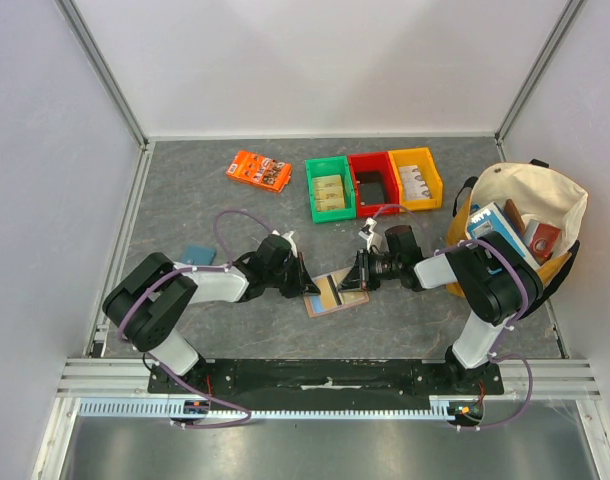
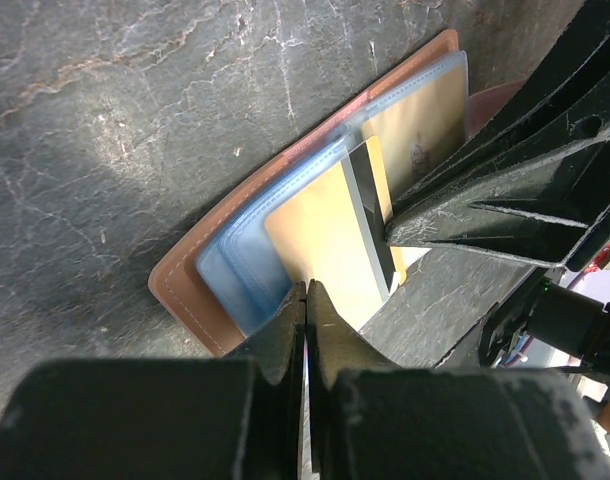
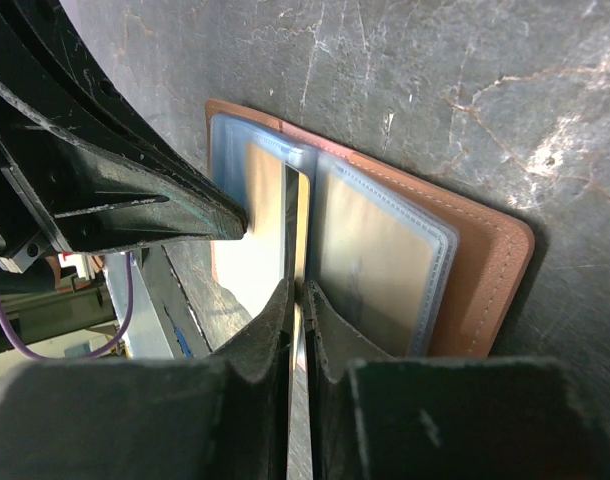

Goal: Take the credit cards out of the card holder
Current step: Remove the credit card from the card holder.

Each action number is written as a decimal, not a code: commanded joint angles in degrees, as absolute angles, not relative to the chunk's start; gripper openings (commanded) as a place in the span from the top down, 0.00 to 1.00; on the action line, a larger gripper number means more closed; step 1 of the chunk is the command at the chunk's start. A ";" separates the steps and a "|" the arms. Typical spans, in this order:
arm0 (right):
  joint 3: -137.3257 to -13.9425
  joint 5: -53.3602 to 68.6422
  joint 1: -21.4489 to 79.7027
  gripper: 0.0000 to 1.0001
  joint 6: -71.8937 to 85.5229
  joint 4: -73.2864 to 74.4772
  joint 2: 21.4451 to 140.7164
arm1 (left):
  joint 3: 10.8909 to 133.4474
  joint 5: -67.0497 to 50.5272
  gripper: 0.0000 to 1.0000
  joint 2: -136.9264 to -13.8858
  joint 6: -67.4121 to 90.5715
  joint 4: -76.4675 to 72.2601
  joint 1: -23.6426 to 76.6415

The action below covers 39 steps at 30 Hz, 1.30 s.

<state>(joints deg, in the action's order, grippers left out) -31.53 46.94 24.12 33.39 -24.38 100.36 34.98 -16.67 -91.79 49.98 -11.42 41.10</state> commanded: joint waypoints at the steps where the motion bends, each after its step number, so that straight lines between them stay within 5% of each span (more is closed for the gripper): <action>1: -32.34 47.99 24.00 0.88 32.96 -24.96 101.42 | 32.08 -15.21 0.98 -93.52 50.62 -9.05 41.31; 18: -33.92 50.63 25.31 0.79 33.49 -25.93 103.71 | 31.64 -14.94 0.98 -92.46 50.80 -8.96 41.31; 25: -34.63 46.94 25.14 1.00 31.03 -20.93 100.73 | 30.76 -14.24 0.98 -91.41 50.89 -8.44 41.31; 39: -35.86 43.69 19.78 1.00 28.21 -6.95 88.43 | 28.92 -12.92 0.98 -88.60 50.02 -8.17 40.25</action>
